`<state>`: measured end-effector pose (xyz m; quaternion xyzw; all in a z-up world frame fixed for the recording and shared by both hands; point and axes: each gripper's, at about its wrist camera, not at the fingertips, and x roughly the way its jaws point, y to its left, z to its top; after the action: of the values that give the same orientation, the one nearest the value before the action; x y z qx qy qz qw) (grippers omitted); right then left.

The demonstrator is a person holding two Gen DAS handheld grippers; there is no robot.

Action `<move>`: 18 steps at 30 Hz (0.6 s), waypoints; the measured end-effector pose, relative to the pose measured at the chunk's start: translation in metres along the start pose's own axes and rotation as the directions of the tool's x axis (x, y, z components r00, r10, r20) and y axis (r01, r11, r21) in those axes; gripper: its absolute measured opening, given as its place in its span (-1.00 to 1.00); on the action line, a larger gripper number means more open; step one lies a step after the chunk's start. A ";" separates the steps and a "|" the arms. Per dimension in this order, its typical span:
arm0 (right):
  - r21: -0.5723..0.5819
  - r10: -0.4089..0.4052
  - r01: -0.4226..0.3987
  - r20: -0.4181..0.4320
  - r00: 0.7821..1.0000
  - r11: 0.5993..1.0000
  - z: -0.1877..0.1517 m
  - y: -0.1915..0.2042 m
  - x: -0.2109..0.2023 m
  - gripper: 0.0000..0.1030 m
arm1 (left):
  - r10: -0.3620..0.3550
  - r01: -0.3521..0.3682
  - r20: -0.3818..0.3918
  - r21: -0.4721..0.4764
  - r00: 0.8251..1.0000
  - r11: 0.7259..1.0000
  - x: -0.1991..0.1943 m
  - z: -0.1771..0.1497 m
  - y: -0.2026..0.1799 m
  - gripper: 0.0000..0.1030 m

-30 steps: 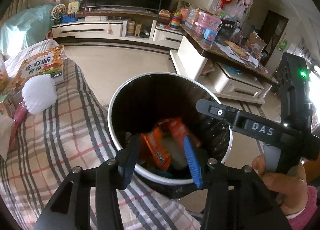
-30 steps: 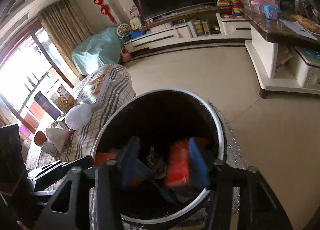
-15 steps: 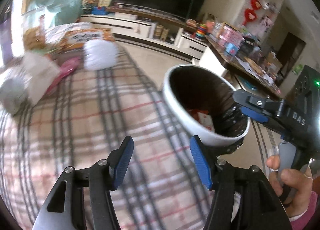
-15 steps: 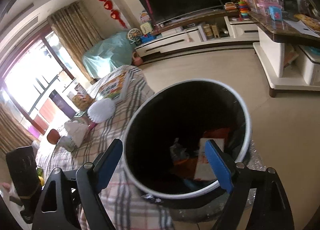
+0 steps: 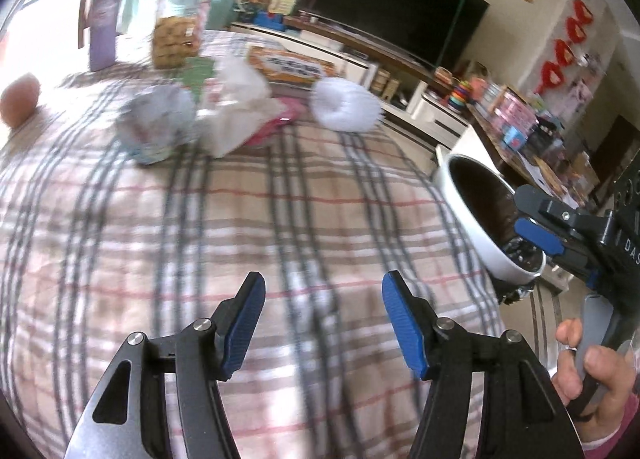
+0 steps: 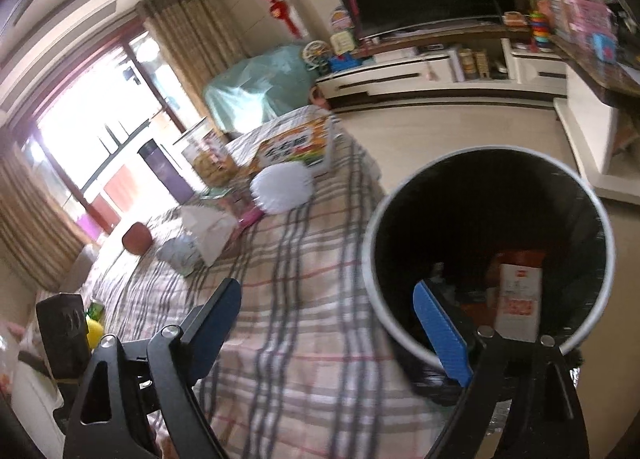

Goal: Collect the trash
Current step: 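Move both open tools back over the bed toward the foil and foam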

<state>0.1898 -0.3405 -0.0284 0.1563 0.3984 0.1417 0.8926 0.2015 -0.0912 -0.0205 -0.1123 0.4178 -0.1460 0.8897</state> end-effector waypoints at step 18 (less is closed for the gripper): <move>-0.108 0.040 -0.048 -0.070 0.997 0.993 -0.003 0.061 0.061 0.74 | 0.107 -0.105 0.009 -0.114 0.994 0.988 -0.013 0.010 0.056 0.26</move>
<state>0.2189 -0.2610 -0.0476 0.1109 0.4165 0.1881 0.8825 0.2102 -0.0337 -0.0232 -0.1414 0.4242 -0.0735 0.8914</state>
